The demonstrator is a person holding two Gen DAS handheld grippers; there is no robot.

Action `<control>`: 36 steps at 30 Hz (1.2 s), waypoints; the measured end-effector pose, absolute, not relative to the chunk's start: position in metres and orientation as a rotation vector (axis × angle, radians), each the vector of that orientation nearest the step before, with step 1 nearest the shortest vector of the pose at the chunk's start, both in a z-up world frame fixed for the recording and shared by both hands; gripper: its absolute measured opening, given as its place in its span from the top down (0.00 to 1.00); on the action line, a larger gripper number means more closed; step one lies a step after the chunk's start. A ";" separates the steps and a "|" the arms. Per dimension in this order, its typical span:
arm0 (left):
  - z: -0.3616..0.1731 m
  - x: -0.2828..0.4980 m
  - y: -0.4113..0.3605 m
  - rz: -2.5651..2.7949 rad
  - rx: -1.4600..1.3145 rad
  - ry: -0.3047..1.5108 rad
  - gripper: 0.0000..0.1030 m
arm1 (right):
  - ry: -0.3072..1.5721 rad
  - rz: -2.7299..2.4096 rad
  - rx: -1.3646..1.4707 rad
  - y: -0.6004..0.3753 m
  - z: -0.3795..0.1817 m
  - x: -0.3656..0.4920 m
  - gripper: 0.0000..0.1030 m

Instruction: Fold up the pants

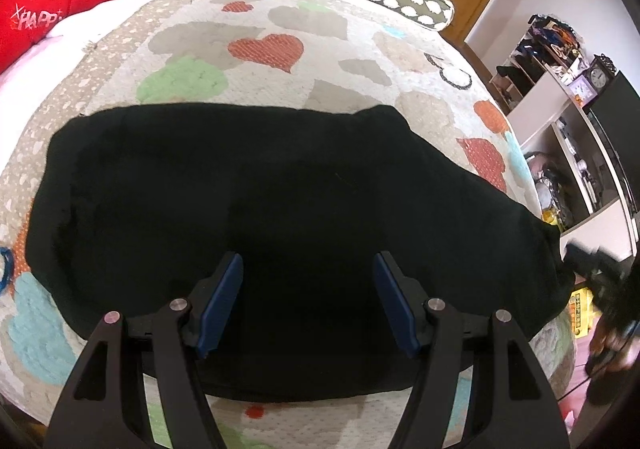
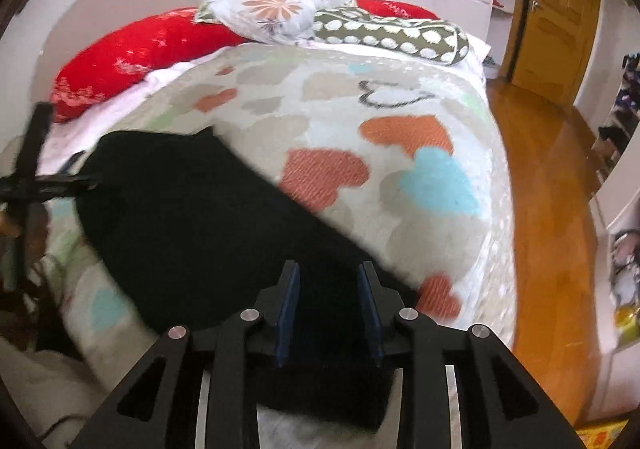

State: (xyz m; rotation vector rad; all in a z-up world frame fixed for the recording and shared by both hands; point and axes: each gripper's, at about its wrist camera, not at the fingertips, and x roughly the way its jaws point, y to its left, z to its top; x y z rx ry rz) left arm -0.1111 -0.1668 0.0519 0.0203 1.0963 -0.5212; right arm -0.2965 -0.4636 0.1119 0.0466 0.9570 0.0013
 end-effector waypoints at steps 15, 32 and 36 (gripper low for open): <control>0.054 -0.125 -0.165 -0.529 0.023 1.112 0.35 | 0.940 -0.205 0.104 -0.504 0.089 -0.290 0.49; 0.065 -0.118 -0.106 -0.421 -0.065 1.075 0.35 | 0.900 -0.239 0.186 -0.510 0.097 -0.296 0.64; 0.065 -0.108 -0.072 -0.353 -0.130 1.051 0.35 | 0.874 -0.082 0.150 -0.470 0.115 -0.306 0.64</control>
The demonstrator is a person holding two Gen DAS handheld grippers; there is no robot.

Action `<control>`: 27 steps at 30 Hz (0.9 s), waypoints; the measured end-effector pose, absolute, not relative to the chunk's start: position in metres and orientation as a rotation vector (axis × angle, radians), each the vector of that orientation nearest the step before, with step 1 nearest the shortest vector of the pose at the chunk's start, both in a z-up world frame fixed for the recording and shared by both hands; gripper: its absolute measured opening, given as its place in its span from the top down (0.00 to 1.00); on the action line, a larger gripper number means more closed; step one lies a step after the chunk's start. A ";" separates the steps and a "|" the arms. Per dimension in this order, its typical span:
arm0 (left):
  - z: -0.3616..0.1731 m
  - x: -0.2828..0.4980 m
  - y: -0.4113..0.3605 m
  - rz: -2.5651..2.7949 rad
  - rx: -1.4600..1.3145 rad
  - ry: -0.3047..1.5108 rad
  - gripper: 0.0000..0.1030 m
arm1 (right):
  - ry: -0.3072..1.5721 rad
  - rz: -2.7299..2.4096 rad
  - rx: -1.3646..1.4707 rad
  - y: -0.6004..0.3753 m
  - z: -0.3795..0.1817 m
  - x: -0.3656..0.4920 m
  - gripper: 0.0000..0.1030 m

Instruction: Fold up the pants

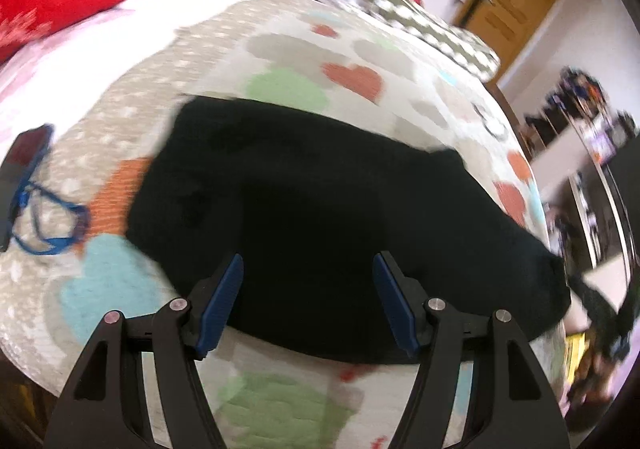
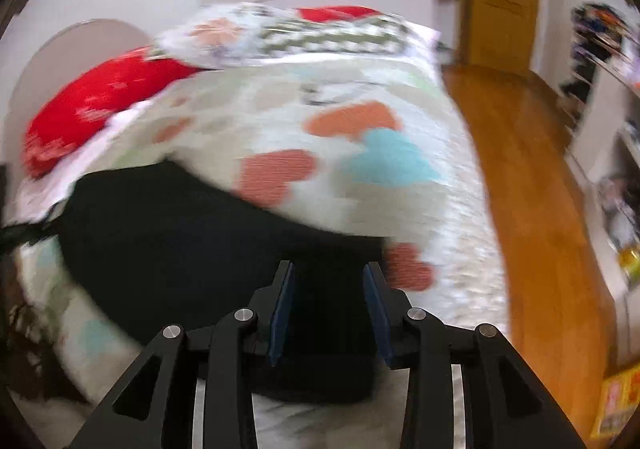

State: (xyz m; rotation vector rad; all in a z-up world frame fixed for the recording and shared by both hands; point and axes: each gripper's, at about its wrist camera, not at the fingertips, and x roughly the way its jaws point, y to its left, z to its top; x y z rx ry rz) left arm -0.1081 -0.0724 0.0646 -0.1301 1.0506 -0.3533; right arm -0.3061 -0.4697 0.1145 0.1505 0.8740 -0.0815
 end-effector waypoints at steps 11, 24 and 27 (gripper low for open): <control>0.020 -0.090 -0.007 -0.238 -0.229 1.108 0.31 | 1.002 0.038 0.130 -0.425 0.069 -0.318 0.65; 0.059 -0.107 -0.046 -0.322 -0.155 1.050 0.31 | 0.856 0.133 0.170 -0.380 0.109 -0.266 0.46; 0.059 -0.109 -0.065 -0.355 -0.123 1.052 0.31 | 0.877 0.190 0.112 -0.346 0.098 -0.225 0.47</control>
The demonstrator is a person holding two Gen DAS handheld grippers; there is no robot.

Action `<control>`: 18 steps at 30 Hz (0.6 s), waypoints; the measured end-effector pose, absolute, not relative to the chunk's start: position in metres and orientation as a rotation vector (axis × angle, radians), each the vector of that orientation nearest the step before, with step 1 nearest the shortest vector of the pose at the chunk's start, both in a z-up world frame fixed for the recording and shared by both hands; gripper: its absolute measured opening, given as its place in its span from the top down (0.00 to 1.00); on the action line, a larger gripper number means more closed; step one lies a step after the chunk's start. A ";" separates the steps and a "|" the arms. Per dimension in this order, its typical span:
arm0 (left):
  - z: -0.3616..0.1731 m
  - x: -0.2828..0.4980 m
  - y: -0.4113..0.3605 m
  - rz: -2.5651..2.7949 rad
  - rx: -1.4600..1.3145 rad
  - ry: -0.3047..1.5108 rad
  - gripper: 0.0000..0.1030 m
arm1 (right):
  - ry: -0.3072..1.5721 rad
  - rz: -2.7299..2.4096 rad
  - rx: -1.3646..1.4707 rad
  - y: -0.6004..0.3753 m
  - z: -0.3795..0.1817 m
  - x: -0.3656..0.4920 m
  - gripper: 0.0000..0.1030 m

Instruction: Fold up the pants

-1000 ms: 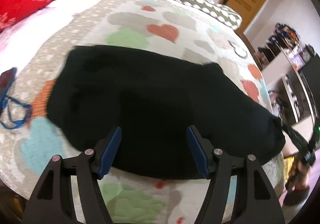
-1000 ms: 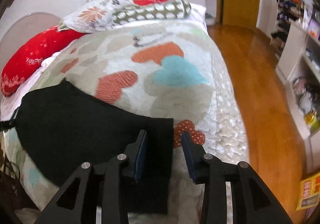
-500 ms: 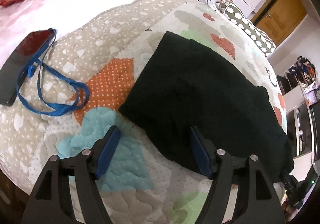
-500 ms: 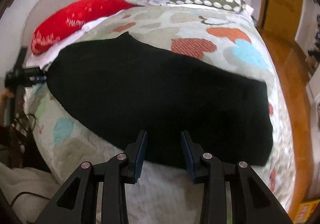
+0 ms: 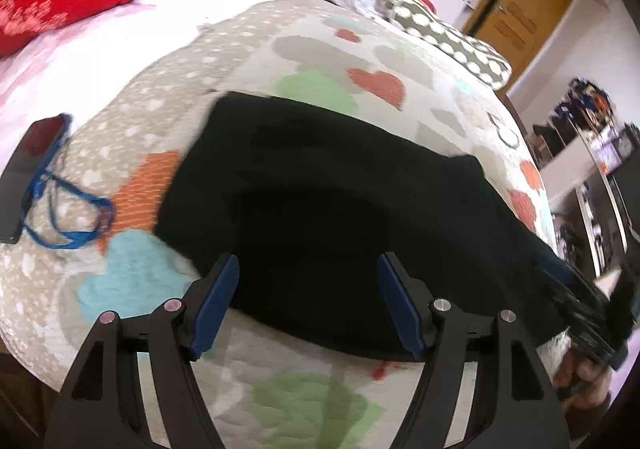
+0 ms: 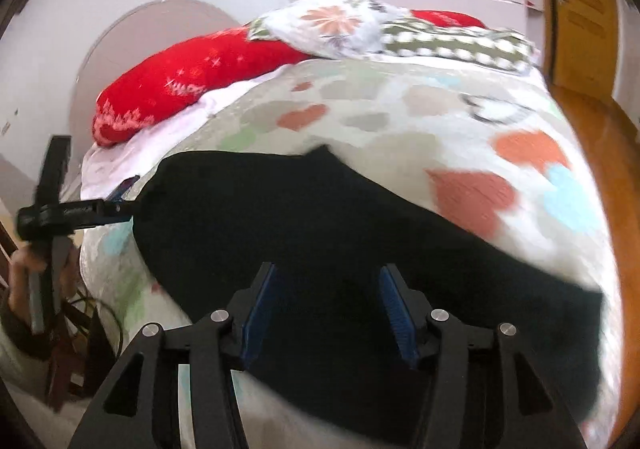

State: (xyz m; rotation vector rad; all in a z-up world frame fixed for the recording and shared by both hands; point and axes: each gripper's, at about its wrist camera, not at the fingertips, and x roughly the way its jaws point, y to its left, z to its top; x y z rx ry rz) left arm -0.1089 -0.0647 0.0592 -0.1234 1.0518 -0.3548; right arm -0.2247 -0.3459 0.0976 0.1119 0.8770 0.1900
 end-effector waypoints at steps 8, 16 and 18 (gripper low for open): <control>0.058 -0.122 -0.110 -0.444 -0.009 1.052 0.31 | 0.981 0.151 0.031 -0.343 0.058 -0.241 0.48; 0.062 -0.129 -0.168 -0.525 0.090 1.019 0.30 | 0.919 0.088 0.182 -0.389 0.085 -0.289 0.38; 0.063 -0.132 -0.183 -0.542 0.120 1.015 0.30 | 0.916 0.072 0.204 -0.398 0.090 -0.299 0.36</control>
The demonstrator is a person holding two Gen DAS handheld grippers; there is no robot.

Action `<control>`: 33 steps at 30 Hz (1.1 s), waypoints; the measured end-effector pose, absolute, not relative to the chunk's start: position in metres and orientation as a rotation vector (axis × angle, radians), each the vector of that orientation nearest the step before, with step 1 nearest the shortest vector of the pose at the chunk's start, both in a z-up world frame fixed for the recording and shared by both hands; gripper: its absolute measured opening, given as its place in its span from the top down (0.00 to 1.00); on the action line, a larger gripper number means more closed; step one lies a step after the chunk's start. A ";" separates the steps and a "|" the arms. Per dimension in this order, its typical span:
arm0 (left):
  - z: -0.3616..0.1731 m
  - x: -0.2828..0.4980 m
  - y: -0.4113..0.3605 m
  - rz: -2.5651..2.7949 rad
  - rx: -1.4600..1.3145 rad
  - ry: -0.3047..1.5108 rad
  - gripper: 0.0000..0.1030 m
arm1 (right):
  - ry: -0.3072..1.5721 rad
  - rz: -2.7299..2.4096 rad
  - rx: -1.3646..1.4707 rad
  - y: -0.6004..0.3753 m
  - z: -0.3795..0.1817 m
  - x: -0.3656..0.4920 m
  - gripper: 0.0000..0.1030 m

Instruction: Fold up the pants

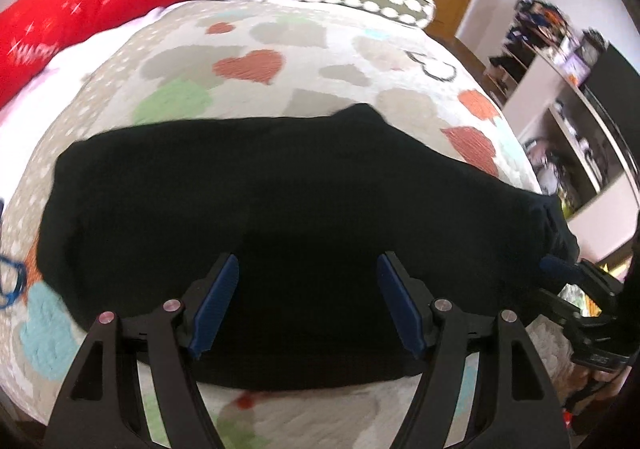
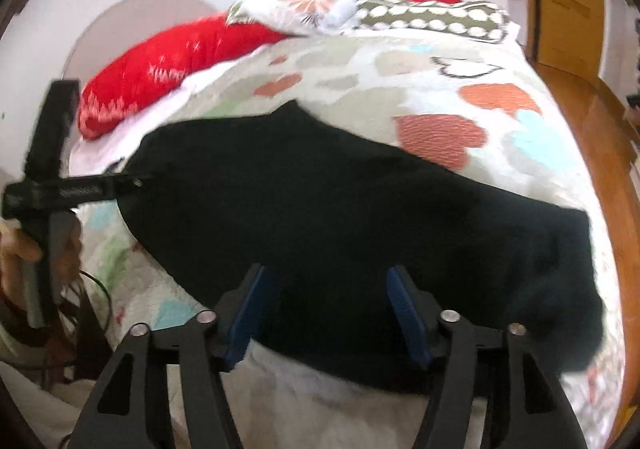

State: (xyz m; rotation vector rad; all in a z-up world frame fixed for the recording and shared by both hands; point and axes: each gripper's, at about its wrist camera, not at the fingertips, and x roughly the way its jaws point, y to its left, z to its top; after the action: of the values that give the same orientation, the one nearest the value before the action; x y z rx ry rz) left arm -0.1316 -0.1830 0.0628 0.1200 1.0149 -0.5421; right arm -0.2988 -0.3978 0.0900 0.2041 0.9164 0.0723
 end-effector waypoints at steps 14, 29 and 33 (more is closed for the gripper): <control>0.073 -0.144 -0.274 -0.741 0.270 0.966 0.26 | 0.937 -0.031 0.405 -0.449 0.076 -0.374 0.31; 0.070 -0.136 -0.349 -0.913 0.292 1.049 0.22 | 0.875 -0.044 0.420 -0.455 0.069 -0.375 0.27; 0.071 -0.142 -0.348 -0.920 0.271 1.062 0.22 | 0.867 -0.027 0.381 -0.449 0.065 -0.374 0.22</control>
State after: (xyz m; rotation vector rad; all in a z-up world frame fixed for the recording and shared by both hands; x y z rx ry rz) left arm -0.1416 -0.3480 0.0710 0.2709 1.0620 -0.9197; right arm -0.3745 -0.4489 0.0646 0.3813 0.8674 -0.0273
